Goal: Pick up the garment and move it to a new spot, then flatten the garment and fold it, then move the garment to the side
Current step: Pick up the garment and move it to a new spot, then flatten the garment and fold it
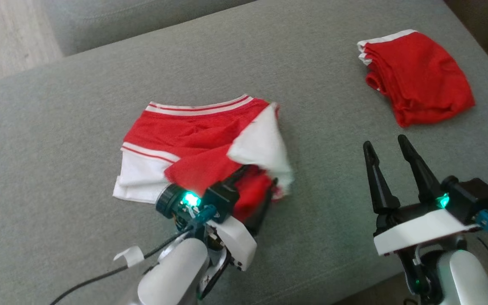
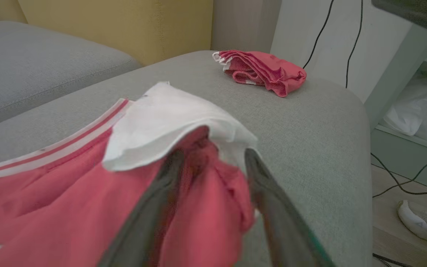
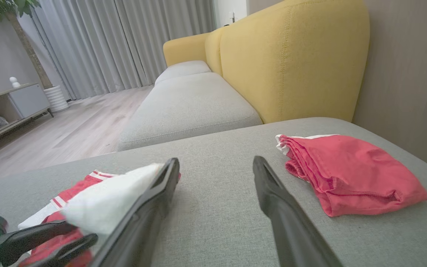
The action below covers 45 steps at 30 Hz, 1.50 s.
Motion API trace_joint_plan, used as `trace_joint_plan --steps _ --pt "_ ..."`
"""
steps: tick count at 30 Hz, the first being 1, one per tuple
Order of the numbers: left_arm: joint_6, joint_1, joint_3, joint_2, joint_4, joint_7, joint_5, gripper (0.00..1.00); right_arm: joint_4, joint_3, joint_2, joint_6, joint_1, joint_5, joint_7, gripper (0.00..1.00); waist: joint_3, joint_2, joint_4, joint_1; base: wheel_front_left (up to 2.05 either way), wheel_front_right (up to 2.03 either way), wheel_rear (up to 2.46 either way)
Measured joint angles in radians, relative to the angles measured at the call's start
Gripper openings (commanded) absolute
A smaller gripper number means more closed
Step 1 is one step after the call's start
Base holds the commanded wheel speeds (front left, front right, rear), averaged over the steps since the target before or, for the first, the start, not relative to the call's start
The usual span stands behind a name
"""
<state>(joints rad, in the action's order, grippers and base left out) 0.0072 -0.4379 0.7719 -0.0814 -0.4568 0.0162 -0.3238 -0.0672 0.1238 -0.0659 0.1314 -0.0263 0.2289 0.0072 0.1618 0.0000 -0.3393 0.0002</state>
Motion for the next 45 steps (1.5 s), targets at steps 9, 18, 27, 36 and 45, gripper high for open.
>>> trace_joint_plan --steps 9,18,27,36,45 --pt "0.058 0.019 -0.044 -0.012 0.077 0.177 0.015 1.0 -0.009 -0.015 0.003 0.0 -0.001 -0.003 0.002 1.0 -0.002 0.0 0.102 -0.0001 0.0 0.0 0.0" --pt "0.181 0.1 -0.243 -0.128 0.148 0.23 -0.015 1.0 -0.047 -0.041 -0.011 0.0 0.0 -0.026 0.039 1.0 -0.027 0.0 0.241 -0.0002 0.0 0.0 0.0" --pt "0.219 0.244 -0.409 -0.239 0.189 0.236 -0.094 1.0 -0.081 -0.068 -0.012 0.0 0.049 -0.046 0.077 1.0 -0.068 0.0 0.337 -0.0003 0.0 0.0 0.0" --pt "0.22 0.37 -0.441 -0.297 0.286 0.129 -0.161 1.0 -0.1 -0.097 -0.009 0.0 0.108 -0.064 0.105 1.0 -0.104 0.0 0.337 -0.0003 0.0 0.0 0.0" --pt "0.252 0.437 -0.417 -0.321 0.407 0.058 -0.157 1.0 -0.12 -0.106 0.005 0.0 0.164 -0.073 0.125 1.0 -0.119 0.0 0.319 -0.0003 0.0 0.0 0.0"
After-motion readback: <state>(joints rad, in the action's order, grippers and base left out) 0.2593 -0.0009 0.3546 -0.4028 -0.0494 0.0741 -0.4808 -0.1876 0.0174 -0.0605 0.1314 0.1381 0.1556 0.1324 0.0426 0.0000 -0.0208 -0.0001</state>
